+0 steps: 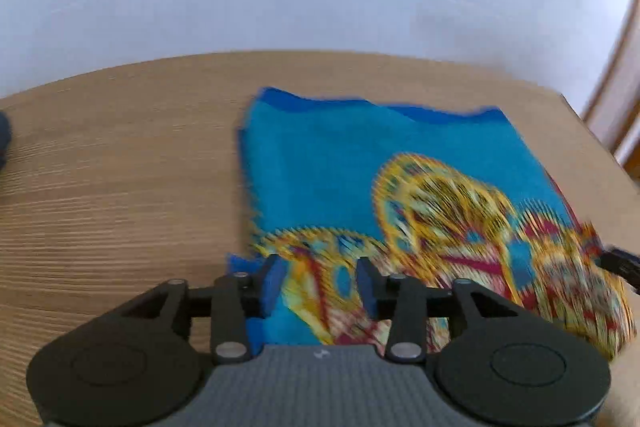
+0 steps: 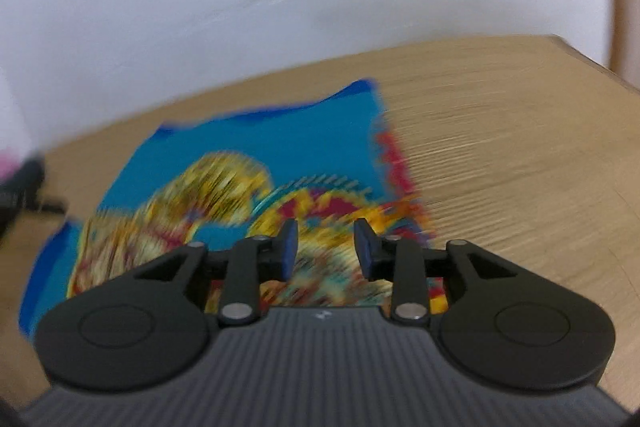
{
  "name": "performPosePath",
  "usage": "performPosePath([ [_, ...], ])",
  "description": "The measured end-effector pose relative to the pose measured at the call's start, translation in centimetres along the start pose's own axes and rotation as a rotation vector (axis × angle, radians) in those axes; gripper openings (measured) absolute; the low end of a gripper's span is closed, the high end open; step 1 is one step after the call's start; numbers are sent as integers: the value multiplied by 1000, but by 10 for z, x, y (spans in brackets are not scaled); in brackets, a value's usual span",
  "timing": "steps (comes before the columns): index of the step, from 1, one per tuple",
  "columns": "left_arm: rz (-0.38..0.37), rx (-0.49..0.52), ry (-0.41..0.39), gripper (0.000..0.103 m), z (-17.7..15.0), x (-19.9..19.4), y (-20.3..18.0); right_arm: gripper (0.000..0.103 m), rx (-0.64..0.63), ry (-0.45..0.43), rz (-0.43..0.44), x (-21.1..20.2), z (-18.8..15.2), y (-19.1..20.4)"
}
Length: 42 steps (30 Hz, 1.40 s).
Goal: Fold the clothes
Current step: 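Fold the scarf over and release it with both grippers, then grasp the scarf's blue edge with the left gripper while the right gripper grasps a corner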
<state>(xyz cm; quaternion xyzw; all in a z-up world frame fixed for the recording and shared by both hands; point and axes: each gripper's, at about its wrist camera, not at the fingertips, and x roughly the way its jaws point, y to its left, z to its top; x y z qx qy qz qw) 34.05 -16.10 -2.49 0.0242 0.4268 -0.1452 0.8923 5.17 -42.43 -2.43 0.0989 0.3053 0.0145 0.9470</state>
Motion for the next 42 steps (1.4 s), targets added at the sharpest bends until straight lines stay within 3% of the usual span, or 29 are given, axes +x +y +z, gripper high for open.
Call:
performPosePath([
  [3,13,16,80,49,-13,31,-9,34,-25,68,-12,26,-7,7],
  [4,27,27,83,50,-18,38,-11,32,-12,101,-33,37,-11,5],
  [6,78,77,60,65,-25,43,-19,38,-42,90,-61,48,-13,7],
  [10,119,100,48,64,-29,22,-17,39,-81,97,-95,51,-5,11],
  [12,149,100,21,65,-35,0,-11,40,-63,66,-74,35,-2,8],
  [16,215,75,22,68,-58,-36,5,57,-14,19,-58,-6,-9,-11],
  [21,253,35,90,70,-98,-64,10,58,16,47,-41,-51,-32,-34],
  [25,268,33,145,70,-118,-63,8,58,12,98,-42,-68,-55,-53],
  [32,243,58,97,73,-123,-49,-16,59,10,116,42,-46,-68,-61],
  [34,257,87,69,75,-121,-44,-24,71,-18,97,63,-37,-67,-56],
  [37,265,105,37,75,-118,-37,-32,74,-42,78,92,-29,-66,-55],
  [38,263,106,28,71,-117,-35,-34,74,-50,71,99,-30,-66,-57],
  [40,244,109,20,48,-114,-32,-38,73,-62,53,111,-26,-66,-57],
  [41,232,110,17,27,-113,-31,-41,71,-66,44,114,-25,-65,-57],
  [42,233,108,17,14,-112,-30,-43,55,-69,38,117,-24,-64,-58],
])
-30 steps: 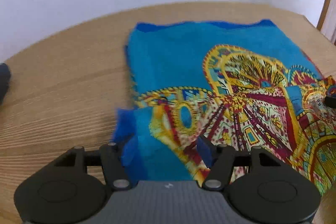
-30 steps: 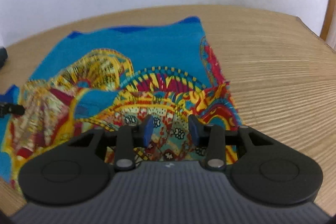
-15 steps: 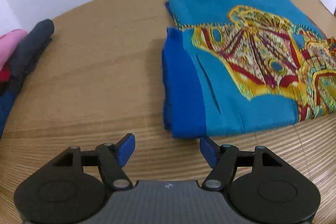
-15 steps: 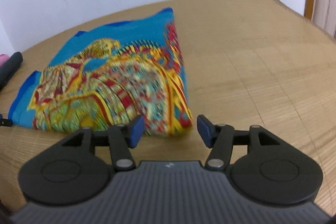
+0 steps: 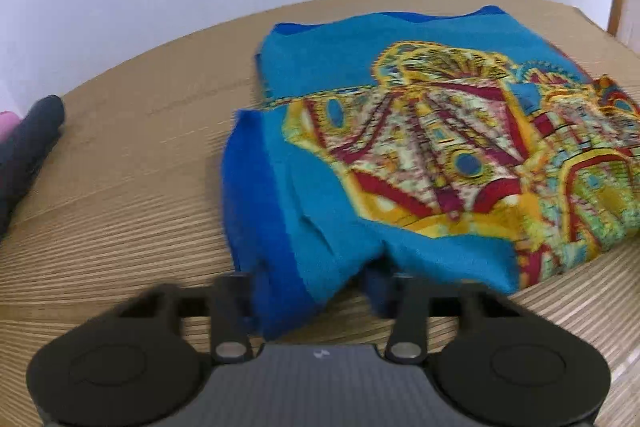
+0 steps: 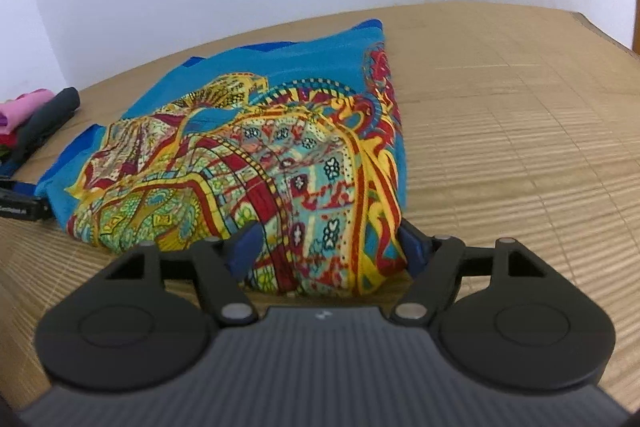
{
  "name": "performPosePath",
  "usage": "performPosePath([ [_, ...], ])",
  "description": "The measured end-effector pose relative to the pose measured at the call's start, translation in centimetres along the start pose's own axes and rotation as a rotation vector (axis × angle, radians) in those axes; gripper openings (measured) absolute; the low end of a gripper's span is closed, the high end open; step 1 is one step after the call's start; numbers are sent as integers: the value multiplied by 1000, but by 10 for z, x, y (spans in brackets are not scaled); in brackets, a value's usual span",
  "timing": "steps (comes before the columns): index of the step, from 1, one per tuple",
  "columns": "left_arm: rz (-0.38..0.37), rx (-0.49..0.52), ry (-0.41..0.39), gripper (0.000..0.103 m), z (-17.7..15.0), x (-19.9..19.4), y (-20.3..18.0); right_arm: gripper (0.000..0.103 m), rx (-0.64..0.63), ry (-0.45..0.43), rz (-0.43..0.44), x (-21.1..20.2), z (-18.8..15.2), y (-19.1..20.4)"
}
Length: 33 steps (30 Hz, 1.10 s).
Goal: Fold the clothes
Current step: 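Grasp the scarf's blue edge with the left gripper while the right gripper grasps a corner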
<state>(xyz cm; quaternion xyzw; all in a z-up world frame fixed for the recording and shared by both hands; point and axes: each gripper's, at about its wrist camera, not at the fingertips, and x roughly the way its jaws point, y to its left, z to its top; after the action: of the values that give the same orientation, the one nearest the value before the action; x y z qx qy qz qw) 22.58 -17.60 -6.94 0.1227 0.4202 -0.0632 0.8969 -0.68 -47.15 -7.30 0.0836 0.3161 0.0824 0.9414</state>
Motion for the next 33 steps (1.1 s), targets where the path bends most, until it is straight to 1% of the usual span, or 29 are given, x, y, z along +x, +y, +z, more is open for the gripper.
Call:
performPosePath([
  [1,2,-13,-3,14,0,-1,0,26,6,-4,5,1,2,-1],
  [2,-1,-33,-9,12,0,-3,2,16,34,-12,11,2,5,-5],
  [4,-27,-81,-21,10,-1,-14,9,13,112,-38,26,-1,12,-12],
  [8,-88,-151,-48,9,-8,-47,28,11,188,-77,73,-25,18,-12],
  [11,-134,-189,-65,9,-23,-81,41,11,268,-87,110,-48,17,-11],
  [16,-180,-242,-97,9,-46,-139,54,9,492,-120,144,-99,8,-39],
  [17,-188,-259,-106,9,-46,-148,58,7,538,-136,147,-108,10,-47],
  [19,-199,-279,-127,9,-43,-161,63,6,603,-193,152,-126,16,-56],
  [20,-194,-275,-137,9,-40,-164,63,6,611,-223,157,-131,20,-58],
  [22,-178,-257,-149,9,-36,-164,61,6,565,-234,167,-134,29,-55],
  [23,-174,-257,-144,9,-35,-162,60,6,537,-214,178,-132,33,-53],
  [24,-174,-260,-138,9,-35,-159,60,9,517,-168,188,-126,35,-52],
  [26,-172,-271,-123,9,-35,-154,59,12,461,-41,170,-109,35,-50],
  [27,-172,-274,-114,9,-34,-151,59,17,421,5,138,-102,33,-47],
  [28,-172,-276,-106,9,-33,-147,59,30,378,41,97,-96,29,-42],
  [29,-170,-279,-98,9,-34,-144,59,38,345,68,70,-89,24,-37],
  [30,-166,-282,-91,9,-36,-141,60,52,323,85,55,-82,20,-33],
  [31,-163,-286,-83,9,-38,-138,61,62,300,103,41,-76,16,-29],
  [33,-161,-293,-72,9,-42,-134,64,62,283,136,31,-58,11,-21],
])
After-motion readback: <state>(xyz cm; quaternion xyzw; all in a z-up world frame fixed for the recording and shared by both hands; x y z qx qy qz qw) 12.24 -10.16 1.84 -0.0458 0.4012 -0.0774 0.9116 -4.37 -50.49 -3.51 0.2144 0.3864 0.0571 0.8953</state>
